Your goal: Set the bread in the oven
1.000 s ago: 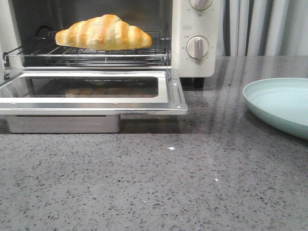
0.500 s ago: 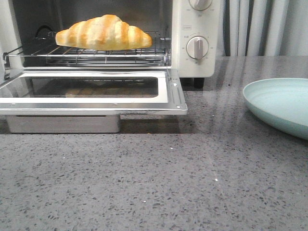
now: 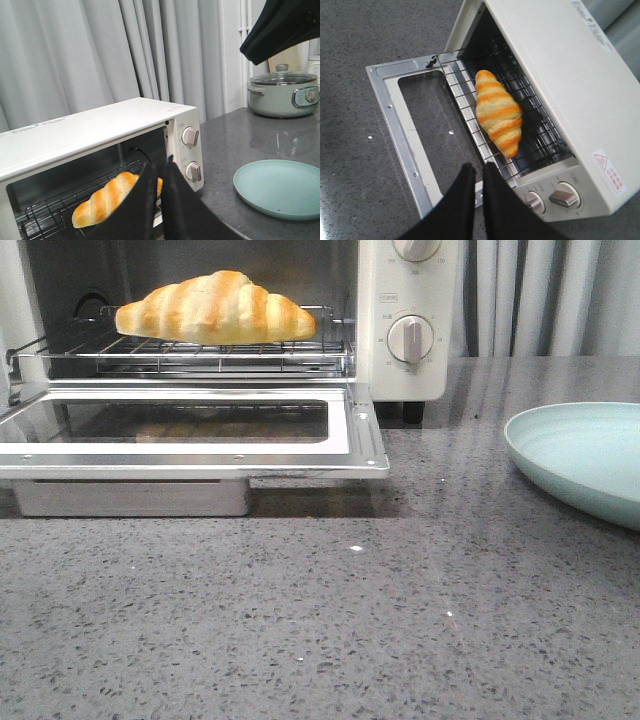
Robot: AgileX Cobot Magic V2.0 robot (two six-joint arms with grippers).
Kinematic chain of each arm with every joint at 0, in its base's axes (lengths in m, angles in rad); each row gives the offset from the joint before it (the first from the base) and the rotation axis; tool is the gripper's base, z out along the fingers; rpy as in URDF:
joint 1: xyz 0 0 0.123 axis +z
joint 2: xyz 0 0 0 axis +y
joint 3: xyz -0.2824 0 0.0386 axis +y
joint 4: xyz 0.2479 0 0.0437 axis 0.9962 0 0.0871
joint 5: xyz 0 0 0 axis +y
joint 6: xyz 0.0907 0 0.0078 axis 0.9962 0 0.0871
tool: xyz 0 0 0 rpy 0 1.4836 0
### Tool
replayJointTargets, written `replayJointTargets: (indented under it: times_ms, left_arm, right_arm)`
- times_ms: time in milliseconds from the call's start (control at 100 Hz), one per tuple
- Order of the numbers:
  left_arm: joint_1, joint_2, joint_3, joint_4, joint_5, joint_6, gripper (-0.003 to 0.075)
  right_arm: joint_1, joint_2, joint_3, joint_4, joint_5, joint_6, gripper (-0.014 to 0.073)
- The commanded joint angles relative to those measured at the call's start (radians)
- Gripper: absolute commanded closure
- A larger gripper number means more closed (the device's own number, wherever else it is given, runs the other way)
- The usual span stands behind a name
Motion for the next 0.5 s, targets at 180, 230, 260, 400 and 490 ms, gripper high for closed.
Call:
replayJointTargets:
  times_ms: [180,230,260,400,490]
  left_arm:
    - [-0.004,0.005,-0.034,0.000,-0.054,-0.002,0.0740]
    - [-0.004,0.005,-0.034,0.000,-0.052,-0.002,0.0740]
    - [-0.004,0.005,-0.034,0.000,-0.050,-0.002,0.0740]
    - [-0.004,0.005,-0.023,0.030,-0.050,-0.002,0.0740]
    - [-0.004,0.005,-0.010,0.040,-0.052,-0.002,0.0740]
  right_arm:
    - [-0.013,-0.187,0.354,-0.233,-0.411,0.216,0.0579]
    - [-0.037,-0.206,0.405,-0.238,-0.462,0.246,0.0579]
    - [-0.053,-0.217,0.438,-0.238,-0.487,0.255,0.0578]
    - [-0.149,-0.252,0.551,-0.238,-0.608,0.301,0.0579]
    - [-0.207,-0.271,0.611,-0.223,-0.681,0.313,0.0578]
